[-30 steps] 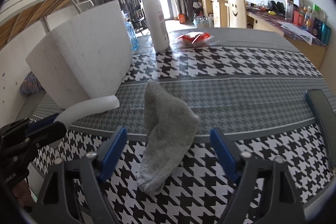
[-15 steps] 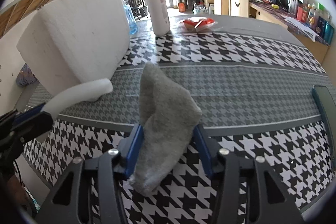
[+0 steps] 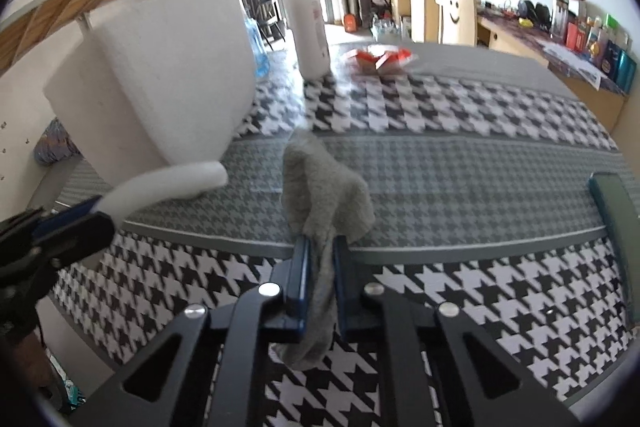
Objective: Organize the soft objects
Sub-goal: 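Lift the white roll and grey sock and carry both toward the foam box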
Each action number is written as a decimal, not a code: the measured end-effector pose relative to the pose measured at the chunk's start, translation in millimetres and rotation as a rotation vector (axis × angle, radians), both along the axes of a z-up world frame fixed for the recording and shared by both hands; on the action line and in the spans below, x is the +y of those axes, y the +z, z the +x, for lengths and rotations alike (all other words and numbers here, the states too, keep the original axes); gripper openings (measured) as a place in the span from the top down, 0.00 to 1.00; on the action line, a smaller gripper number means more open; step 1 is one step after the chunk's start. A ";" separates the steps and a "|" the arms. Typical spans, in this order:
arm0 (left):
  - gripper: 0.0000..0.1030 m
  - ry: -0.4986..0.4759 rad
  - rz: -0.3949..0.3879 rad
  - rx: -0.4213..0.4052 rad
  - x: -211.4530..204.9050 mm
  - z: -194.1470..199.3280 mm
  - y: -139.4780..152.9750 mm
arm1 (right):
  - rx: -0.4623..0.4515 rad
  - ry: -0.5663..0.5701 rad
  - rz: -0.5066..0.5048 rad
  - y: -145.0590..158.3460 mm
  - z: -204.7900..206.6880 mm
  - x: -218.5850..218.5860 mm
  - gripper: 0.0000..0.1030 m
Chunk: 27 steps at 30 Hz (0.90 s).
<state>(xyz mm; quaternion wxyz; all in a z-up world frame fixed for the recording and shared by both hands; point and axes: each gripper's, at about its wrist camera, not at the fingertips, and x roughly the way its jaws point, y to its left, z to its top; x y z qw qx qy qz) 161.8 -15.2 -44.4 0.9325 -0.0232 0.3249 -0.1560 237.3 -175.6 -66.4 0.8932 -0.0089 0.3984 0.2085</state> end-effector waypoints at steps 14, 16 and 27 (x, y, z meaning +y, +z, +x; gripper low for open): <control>0.82 -0.014 0.009 -0.061 -6.6 -10.9 17.1 | -0.091 -0.027 0.053 34.2 -19.4 -15.5 0.86; 0.82 -0.016 0.008 -0.068 -7.2 -11.1 19.6 | -0.105 -0.030 0.054 38.9 -22.4 -15.9 0.86; 0.82 -0.017 0.003 -0.100 -8.4 -10.5 31.7 | -0.161 -0.040 0.067 52.9 -33.9 -19.1 0.86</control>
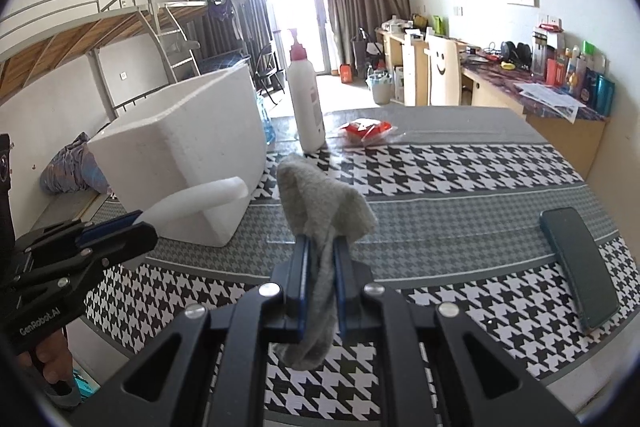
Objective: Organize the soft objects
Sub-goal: 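Lift the white roll and grey sock and carry both toward the foam box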
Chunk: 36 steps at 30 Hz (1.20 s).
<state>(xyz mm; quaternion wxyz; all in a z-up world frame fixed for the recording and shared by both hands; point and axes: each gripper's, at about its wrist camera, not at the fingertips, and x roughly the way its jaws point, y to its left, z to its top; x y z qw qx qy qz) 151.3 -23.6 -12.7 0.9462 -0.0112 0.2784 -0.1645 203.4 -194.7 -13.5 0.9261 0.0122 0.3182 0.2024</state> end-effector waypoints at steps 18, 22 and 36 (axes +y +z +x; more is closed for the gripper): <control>0.82 -0.012 0.010 -0.077 -11.9 9.2 25.8 | -0.061 -0.031 0.013 18.5 -0.6 -10.4 0.86; 0.82 0.001 0.007 -0.091 -10.2 9.8 27.2 | -0.071 -0.046 0.026 22.2 0.5 -16.0 0.86; 0.82 0.022 0.023 -0.126 -10.5 14.7 39.9 | -0.105 -0.053 0.057 31.7 -0.9 -20.2 0.86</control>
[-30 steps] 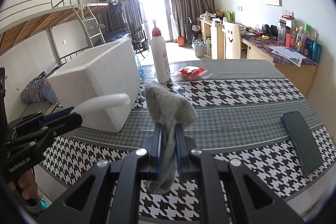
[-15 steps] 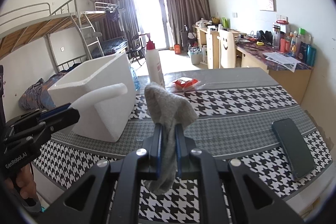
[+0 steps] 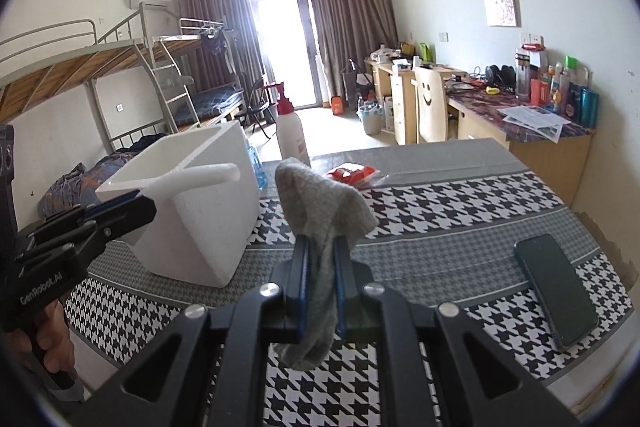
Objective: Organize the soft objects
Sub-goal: 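Lift the white roll and grey sock and carry both toward the foam box, then open the left tool over the box to drop the white roll while the right tool holds the sock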
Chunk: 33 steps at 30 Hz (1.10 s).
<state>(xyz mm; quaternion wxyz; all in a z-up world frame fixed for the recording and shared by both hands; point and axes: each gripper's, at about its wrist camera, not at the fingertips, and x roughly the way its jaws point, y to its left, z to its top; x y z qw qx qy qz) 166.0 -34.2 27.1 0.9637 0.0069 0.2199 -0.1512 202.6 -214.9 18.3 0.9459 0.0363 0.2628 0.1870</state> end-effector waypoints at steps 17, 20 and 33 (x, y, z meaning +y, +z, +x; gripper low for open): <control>0.82 0.015 -0.008 -0.074 3.2 -7.0 21.5 | -0.064 0.021 0.020 23.6 2.4 8.1 0.86; 0.82 0.019 -0.007 -0.084 4.9 -7.6 23.7 | -0.080 0.026 0.023 28.4 2.1 9.7 0.86; 0.82 0.049 -0.002 -0.116 8.1 -2.0 32.5 | -0.097 0.040 0.023 36.9 12.0 17.5 0.86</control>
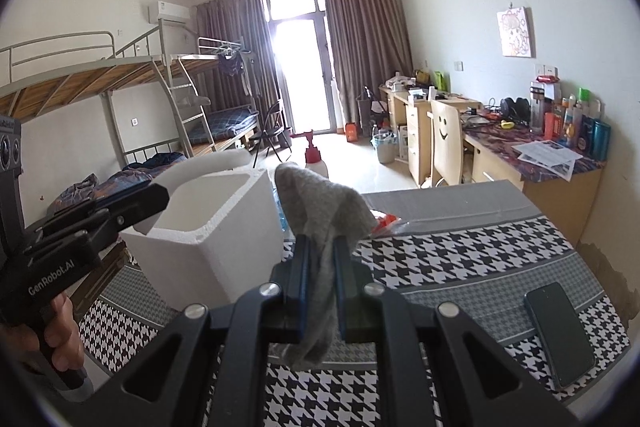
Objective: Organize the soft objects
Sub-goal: 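Open the left tool over the box to drop the white roll while the right tool holds the sock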
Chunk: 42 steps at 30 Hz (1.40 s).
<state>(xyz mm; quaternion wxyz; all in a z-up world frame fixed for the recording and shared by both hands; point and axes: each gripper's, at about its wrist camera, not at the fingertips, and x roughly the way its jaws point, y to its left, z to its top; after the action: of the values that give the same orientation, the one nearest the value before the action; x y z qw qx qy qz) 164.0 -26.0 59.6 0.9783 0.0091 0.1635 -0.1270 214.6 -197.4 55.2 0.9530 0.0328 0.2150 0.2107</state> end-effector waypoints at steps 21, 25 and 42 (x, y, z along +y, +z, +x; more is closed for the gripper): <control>0.82 0.115 -0.009 -0.037 28.3 19.3 15.6 | -0.012 0.091 0.000 14.0 19.4 28.2 0.86; 0.82 0.164 0.004 -0.041 35.2 24.3 15.5 | -0.020 0.113 -0.007 17.6 23.2 36.5 0.86; 0.82 0.267 0.025 -0.032 51.1 38.1 12.7 | -0.018 0.180 -0.023 25.9 37.8 65.5 0.86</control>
<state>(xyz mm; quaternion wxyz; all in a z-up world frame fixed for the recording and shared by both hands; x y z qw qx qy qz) 202.0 25.1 72.3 0.9888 0.0013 0.1490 0.0067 252.4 -131.9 81.0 0.9325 0.0003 0.2109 0.2933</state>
